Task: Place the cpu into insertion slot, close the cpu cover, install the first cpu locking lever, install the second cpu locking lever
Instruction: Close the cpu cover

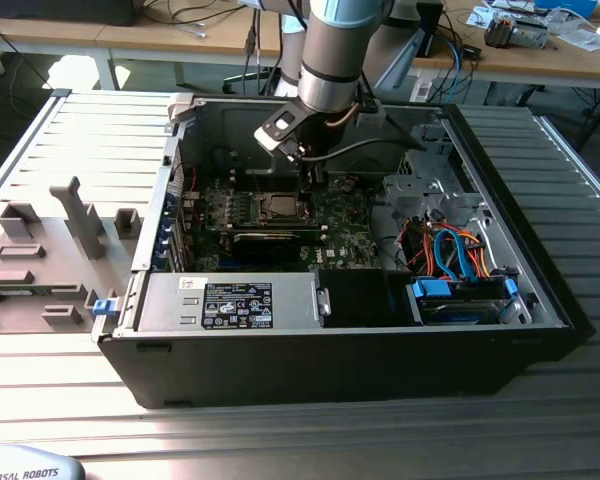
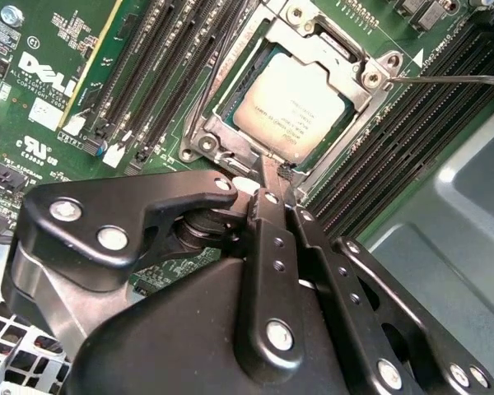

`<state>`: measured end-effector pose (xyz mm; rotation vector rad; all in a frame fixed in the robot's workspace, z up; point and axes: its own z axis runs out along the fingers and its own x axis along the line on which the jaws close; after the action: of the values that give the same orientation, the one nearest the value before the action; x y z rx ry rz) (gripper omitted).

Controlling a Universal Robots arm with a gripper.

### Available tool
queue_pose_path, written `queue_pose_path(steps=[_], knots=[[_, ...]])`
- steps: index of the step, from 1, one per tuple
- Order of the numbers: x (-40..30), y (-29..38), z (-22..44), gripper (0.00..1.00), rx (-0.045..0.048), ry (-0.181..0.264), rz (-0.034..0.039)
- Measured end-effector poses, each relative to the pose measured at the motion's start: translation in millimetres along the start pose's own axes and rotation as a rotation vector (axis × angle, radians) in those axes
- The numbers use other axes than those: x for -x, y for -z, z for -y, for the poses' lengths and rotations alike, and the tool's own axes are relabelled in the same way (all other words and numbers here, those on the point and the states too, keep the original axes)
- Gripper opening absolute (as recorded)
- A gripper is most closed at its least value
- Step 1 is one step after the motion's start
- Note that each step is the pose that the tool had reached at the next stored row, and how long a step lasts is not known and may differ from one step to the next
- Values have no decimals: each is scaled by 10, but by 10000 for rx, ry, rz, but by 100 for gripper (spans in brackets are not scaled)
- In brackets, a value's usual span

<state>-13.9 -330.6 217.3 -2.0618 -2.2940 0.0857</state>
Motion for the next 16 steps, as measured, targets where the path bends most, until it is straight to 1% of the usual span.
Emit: queue_pose_path(steps=[7, 12, 13, 16], knots=[[2, 33, -13, 11, 0, 0, 0], [5, 68, -39, 11, -3, -1, 0], [4, 96, -36, 11, -3, -2, -1], [4, 224, -27, 11, -3, -1, 0]])
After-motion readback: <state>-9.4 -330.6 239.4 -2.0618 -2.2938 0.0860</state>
